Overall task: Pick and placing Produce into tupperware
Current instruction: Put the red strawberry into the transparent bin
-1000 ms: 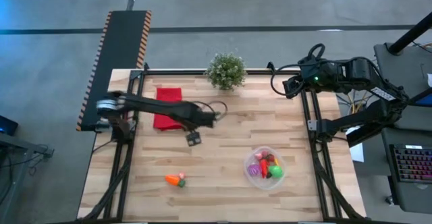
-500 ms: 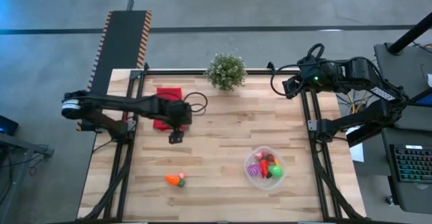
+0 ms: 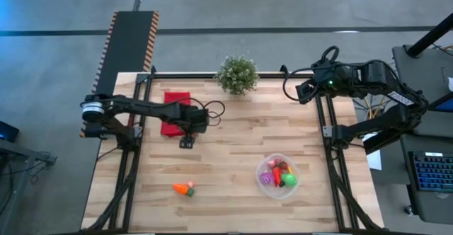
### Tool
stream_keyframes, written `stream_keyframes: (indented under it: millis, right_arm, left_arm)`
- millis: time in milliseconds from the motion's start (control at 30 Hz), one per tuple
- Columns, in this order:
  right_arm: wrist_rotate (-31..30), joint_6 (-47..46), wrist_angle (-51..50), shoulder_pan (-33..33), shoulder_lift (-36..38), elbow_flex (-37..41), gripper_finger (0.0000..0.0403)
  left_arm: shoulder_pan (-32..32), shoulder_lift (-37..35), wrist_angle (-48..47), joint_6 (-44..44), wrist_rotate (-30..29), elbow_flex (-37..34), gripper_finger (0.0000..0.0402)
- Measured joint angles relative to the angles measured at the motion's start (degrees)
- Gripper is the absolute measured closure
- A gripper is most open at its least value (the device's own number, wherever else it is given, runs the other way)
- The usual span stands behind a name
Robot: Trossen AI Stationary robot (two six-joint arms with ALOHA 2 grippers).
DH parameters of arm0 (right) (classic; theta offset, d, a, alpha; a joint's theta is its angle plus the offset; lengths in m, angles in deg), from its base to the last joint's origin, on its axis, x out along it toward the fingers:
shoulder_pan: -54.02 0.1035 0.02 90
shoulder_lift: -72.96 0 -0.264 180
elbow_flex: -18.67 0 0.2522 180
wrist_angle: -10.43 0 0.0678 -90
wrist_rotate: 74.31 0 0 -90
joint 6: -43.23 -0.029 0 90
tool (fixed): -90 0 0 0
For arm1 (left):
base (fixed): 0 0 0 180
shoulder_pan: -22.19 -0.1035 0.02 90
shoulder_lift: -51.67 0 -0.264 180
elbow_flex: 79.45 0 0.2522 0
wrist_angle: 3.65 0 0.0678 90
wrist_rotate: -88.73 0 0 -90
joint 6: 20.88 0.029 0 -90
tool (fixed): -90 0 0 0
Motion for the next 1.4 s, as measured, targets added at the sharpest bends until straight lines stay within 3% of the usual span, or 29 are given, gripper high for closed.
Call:
stream_keyframes:
  millis: [167, 533, 900, 1200, 1400]
  right_arm:
    - [0.0, 0.46, -0.01, 0.0, 0.0, 0.82, 0.0154]
    - [0.0, 0.58, 0.03, 0.02, 0.0, 1.54, 0.0154]
    - [0.48, 0.55, -0.1, 0.02, 0.0, 1.54, 0.0154]
    - [0.53, 0.49, -0.1, 0.02, 0.0, 1.54, 0.0154]
    - [0.72, -0.03, 0.01, 0.02, 0.0, 1.54, 0.0154]
  left_arm:
    - [-1.49, 1.59, 0.25, 0.36, 1.0, 0.0, 0.0134]
    - [-1.58, 4.01, 2.13, 1.3, 2.2, -0.11, 0.0244]
    - [-1.58, 3.45, 2.57, -1.15, 2.21, 0.88, 0.0264]
    - [0.83, -0.92, 5.14, -7.1, 6.24, 14.82, 0.0265]
    - [4.36, 2.19, 16.74, -7.84, 8.62, 26.85, 0.0265]
